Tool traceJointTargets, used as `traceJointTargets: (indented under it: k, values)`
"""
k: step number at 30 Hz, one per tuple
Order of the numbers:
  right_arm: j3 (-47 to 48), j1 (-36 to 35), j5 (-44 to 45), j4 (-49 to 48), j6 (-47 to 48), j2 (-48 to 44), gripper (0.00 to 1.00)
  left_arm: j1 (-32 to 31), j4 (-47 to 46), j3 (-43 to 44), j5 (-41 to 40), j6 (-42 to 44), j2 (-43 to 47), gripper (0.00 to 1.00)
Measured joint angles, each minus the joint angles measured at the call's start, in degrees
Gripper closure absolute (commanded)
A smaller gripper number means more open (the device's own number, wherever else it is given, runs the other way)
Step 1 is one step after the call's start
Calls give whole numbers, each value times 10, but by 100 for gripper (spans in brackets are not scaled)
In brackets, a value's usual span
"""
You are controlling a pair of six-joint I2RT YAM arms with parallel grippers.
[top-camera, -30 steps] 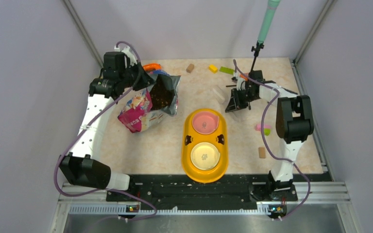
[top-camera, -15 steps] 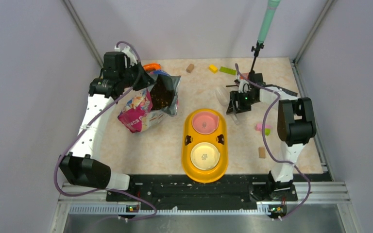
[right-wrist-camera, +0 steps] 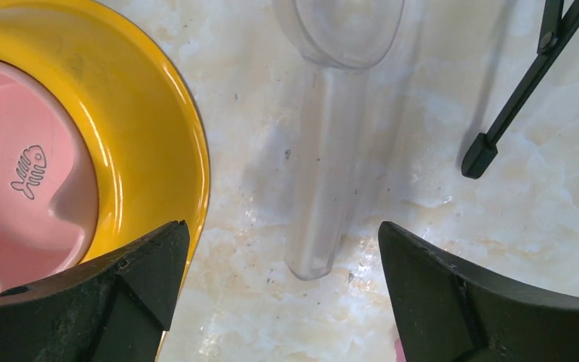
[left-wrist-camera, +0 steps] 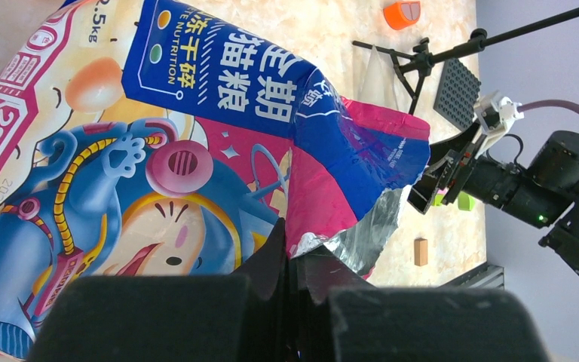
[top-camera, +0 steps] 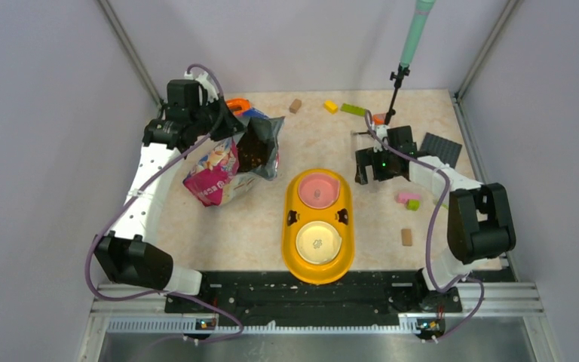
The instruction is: Serve the pet food
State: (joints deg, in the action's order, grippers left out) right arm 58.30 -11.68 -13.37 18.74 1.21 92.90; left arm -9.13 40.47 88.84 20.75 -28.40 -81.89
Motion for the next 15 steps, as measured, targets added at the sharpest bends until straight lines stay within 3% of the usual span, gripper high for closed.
traceJointTargets:
  k: [15]
  values:
    - [-51,-14,54,-28,11,-151,1,-8,4,0,-2,0,-1,100]
